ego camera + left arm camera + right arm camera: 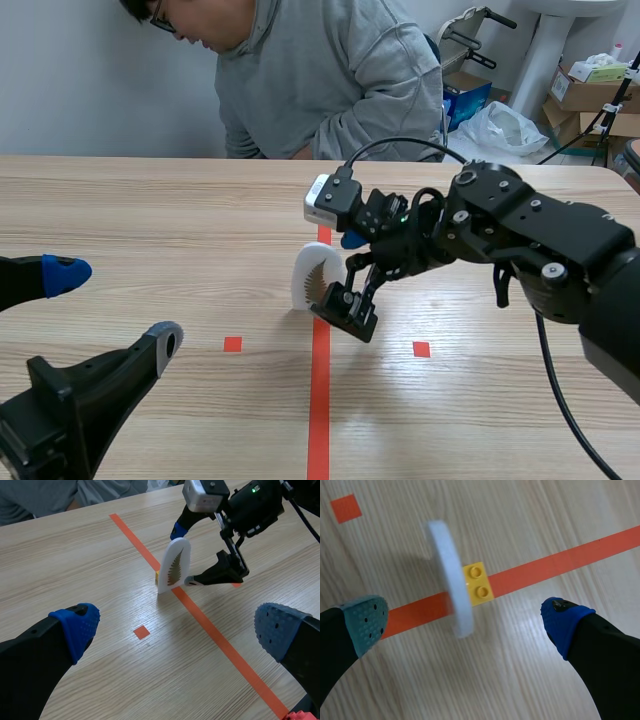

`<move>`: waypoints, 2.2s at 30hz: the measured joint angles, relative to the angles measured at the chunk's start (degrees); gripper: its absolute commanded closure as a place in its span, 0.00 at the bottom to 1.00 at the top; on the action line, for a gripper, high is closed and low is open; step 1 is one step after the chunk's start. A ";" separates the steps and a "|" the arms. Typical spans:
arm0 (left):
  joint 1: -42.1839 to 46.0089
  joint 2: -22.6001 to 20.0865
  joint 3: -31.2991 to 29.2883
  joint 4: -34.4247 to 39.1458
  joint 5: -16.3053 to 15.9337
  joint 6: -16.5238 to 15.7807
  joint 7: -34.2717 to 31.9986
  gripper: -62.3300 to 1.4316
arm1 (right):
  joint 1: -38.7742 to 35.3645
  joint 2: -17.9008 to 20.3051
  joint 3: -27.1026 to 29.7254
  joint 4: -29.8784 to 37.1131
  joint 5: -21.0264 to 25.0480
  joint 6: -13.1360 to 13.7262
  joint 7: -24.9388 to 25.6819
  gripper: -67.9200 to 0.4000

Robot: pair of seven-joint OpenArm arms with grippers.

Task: Do the leaf sorting experiment

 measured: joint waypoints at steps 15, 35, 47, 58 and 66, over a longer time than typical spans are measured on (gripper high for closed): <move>0.00 0.00 0.00 0.00 0.00 0.04 1.07 0.00 | -0.15 -0.24 0.00 -0.70 -0.09 -0.22 4.81 0.54; 0.00 0.00 0.00 0.00 0.00 0.00 1.07 0.00 | -0.15 -0.24 0.00 -0.66 0.04 -0.22 4.52 0.97; 0.00 0.00 0.00 0.00 0.00 0.02 1.09 0.00 | -2.89 8.28 11.91 10.80 21.16 -1.90 -10.60 0.97; -1.81 0.00 0.00 0.00 0.00 0.02 1.38 0.00 | -15.19 18.16 38.42 14.78 24.13 -13.42 -16.48 0.97; -3.02 0.00 0.00 0.00 0.00 0.02 1.33 0.00 | -16.48 18.99 48.06 7.39 17.62 -16.46 -7.26 0.97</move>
